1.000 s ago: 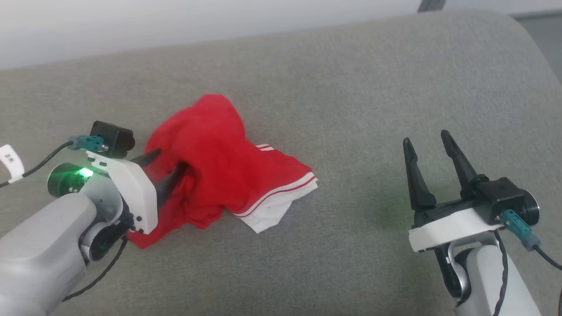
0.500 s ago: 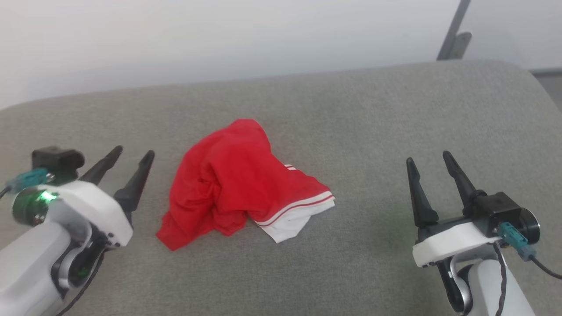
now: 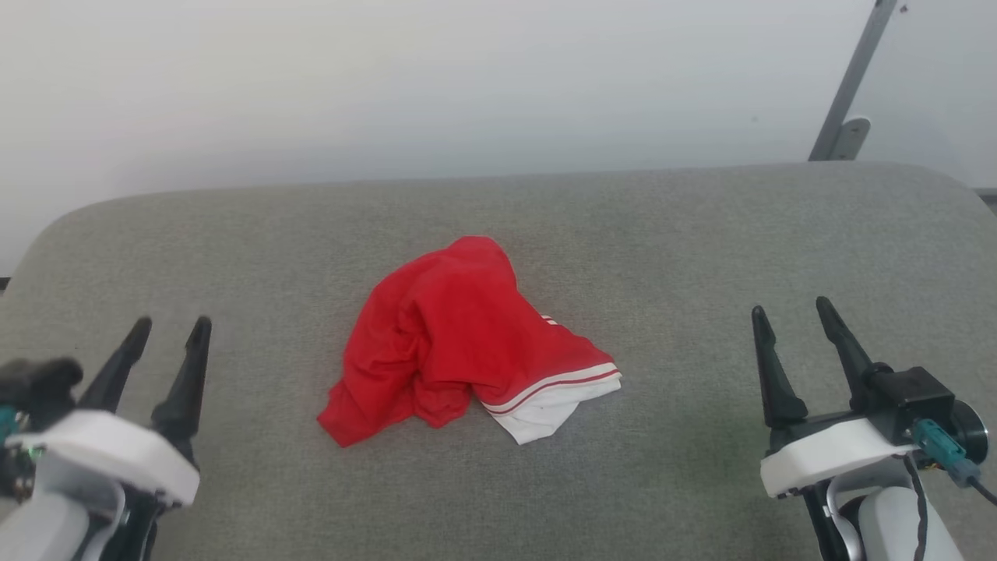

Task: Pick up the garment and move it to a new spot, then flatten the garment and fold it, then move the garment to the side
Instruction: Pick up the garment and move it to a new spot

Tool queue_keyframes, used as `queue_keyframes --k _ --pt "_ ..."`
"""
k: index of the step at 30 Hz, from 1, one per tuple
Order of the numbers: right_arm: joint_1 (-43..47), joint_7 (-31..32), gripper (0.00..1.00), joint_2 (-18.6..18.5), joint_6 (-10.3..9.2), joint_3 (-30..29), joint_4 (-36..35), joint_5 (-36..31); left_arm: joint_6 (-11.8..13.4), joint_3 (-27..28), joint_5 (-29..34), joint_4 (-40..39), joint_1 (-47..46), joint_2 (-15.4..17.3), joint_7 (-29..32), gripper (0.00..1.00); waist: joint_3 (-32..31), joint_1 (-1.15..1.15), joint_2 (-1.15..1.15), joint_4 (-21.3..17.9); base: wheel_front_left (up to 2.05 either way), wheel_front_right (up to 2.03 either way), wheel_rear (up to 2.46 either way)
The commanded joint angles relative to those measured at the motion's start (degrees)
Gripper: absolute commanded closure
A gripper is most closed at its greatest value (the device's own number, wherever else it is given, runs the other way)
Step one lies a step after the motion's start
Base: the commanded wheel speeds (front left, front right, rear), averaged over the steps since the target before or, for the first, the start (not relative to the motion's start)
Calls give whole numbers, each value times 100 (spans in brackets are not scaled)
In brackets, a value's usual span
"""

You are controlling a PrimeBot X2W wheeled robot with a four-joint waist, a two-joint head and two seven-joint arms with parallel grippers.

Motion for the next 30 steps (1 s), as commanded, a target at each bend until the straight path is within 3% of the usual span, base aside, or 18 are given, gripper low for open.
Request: queue_keyframes --k 1,5,10,17,22,30 --pt "41 -29 0 -18 -4 -30 -25 5 -57 164 122 -23 178 -83 -27 0 -20 0 0 34 0 0 0" --pt "92 -29 0 -7 -4 -40 -42 20 -266 803 565 -82 680 -365 -26 0 -55 0 0 83 0 0 0" --pt "149 -29 0 10 -4 -56 -100 57 -720 1701 1157 -87 1268 -844 -28 0 -120 0 0 122 0 0 0" --pt "267 -28 0 -22 -4 -110 -170 109 -1093 2392 1694 -49 1751 -1308 -27 0 -180 0 0 152 0 0 0" --pt "391 -29 0 -14 -4 -182 -240 92 -1253 2738 2029 -25 1987 -1625 -27 0 -199 0 0 190 0 0 0" --pt "543 -29 0 25 -4 -251 -303 82 -1308 3059 2332 -225 2233 -1934 -28 0 -220 0 0 209 0 0 0"
